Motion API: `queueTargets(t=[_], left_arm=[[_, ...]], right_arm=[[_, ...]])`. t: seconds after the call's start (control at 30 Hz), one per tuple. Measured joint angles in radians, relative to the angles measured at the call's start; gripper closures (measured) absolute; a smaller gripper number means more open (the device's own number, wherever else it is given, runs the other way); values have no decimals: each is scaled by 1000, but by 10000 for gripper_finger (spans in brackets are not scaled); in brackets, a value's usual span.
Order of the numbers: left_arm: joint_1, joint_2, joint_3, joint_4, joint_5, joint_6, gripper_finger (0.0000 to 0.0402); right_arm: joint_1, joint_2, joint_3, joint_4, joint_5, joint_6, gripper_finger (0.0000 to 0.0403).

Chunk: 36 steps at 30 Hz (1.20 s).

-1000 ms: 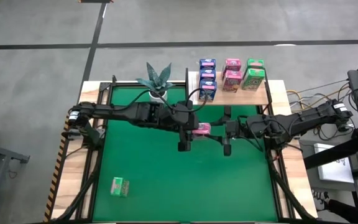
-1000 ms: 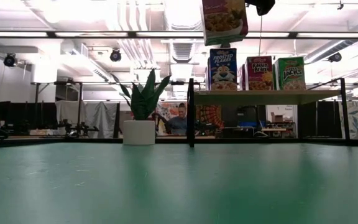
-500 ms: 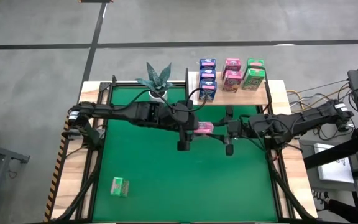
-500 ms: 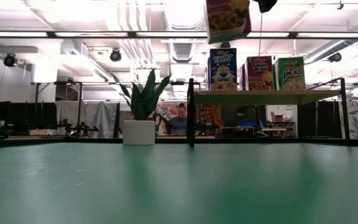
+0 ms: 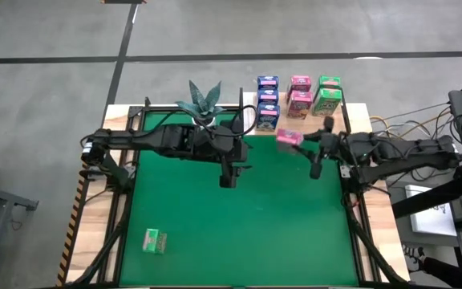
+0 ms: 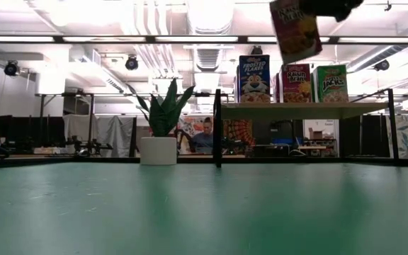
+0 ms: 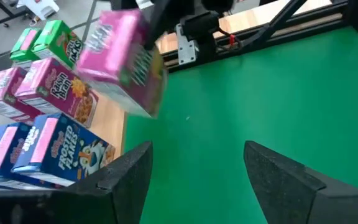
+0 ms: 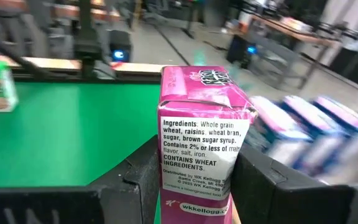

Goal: Stack cereal on shelf
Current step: Put the pink cereal box on the shelf aligned with the other pink cereal boxes

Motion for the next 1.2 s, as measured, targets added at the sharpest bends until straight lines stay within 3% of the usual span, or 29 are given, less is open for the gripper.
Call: queueTargets(t=[0.23,0.4,0.77,1.0,1.2], left_arm=[[-2,0,-23,2,18,-12,166],[-10,-2,-61,43,18,-30,166],[-21,-151,-377,348,19,-62,167],[-22,-264,-550,537,19,-82,167],[-22,-329,-621,607,19,-89,167]], right_arm=[[-105,-105,-10,-79,-1,0,256],[-169,-147,-37,-81,-71,-1,257],[-276,-137,-102,-53,-124,-9,257],[-319,-98,-167,70,-123,-20,257],[-328,-59,-178,71,-44,-32,257]])
